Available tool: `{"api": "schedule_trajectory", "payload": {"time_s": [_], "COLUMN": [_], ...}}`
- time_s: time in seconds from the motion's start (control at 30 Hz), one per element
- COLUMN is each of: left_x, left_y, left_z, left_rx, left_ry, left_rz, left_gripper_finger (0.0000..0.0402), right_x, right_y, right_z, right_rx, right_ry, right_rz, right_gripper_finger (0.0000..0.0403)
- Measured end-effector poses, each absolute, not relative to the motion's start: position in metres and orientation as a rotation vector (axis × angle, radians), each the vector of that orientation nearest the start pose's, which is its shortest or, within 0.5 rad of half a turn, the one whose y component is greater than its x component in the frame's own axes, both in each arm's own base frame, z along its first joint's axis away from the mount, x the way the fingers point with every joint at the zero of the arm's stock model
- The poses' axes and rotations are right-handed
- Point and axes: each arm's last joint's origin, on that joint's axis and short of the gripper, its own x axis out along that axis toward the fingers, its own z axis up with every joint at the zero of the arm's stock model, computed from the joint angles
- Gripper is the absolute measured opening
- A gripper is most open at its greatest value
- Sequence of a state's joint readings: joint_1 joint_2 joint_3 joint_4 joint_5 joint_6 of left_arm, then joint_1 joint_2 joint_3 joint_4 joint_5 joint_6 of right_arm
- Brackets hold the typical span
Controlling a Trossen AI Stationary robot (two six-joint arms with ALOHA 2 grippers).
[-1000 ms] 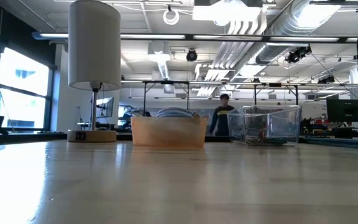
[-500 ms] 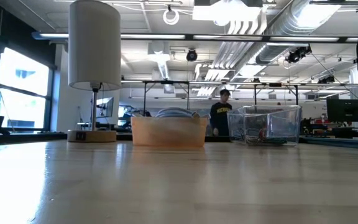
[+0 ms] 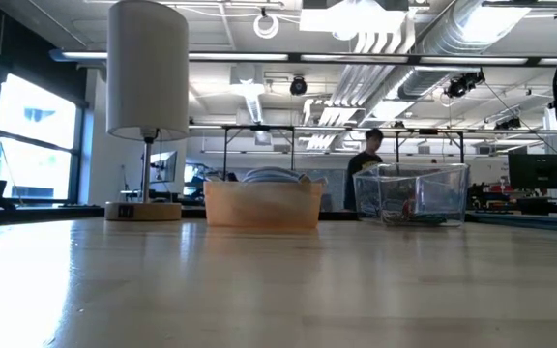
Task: Pick & Place USB Port
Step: Return to Home Position
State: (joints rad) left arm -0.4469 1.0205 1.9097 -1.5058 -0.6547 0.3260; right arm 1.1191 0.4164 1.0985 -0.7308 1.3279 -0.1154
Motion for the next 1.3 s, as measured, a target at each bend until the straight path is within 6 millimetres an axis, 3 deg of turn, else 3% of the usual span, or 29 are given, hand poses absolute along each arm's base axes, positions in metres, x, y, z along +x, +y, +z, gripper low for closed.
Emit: {"api": "schedule_trajectory", "payload": {"time_s": [0.27,0.4,0.57,0.73,0.97,1.3], "left_x": [0.046,0.039,0.042,0.052,0.06,0.048], "left_y": [-0.005,-0.003,-0.004,-0.009,-0.015,-0.01], "left_z": [0.447,0.415,0.379,0.348,0.324,0.302], "left_rx": [0.599,0.566,0.526,0.53,0.505,0.452], "left_ry": [0.326,0.259,0.214,0.243,0.214,0.118], "left_rz": [0.037,0.028,0.039,0.035,-0.029,-0.046], "left_gripper_finger": [0.0,0.0,0.0,0.0,0.0,0.0], "right_x": [0.025,0.017,0.008,0.006,0.003,-0.001], "right_y": [-0.013,-0.029,-0.049,-0.052,-0.058,-0.067], "right_z": [0.407,0.405,0.4,0.39,0.366,0.348], "right_rx": [-0.283,-0.21,-0.119,-0.146,-0.149,-0.033], "right_ry": [0.037,0.012,-0.01,0.023,0.093,0.117], "right_rz": [-0.205,-0.195,-0.194,-0.208,-0.249,-0.296], "right_gripper_finger": [0.0,0.0,0.0,0.0,0.0,0.0]}}
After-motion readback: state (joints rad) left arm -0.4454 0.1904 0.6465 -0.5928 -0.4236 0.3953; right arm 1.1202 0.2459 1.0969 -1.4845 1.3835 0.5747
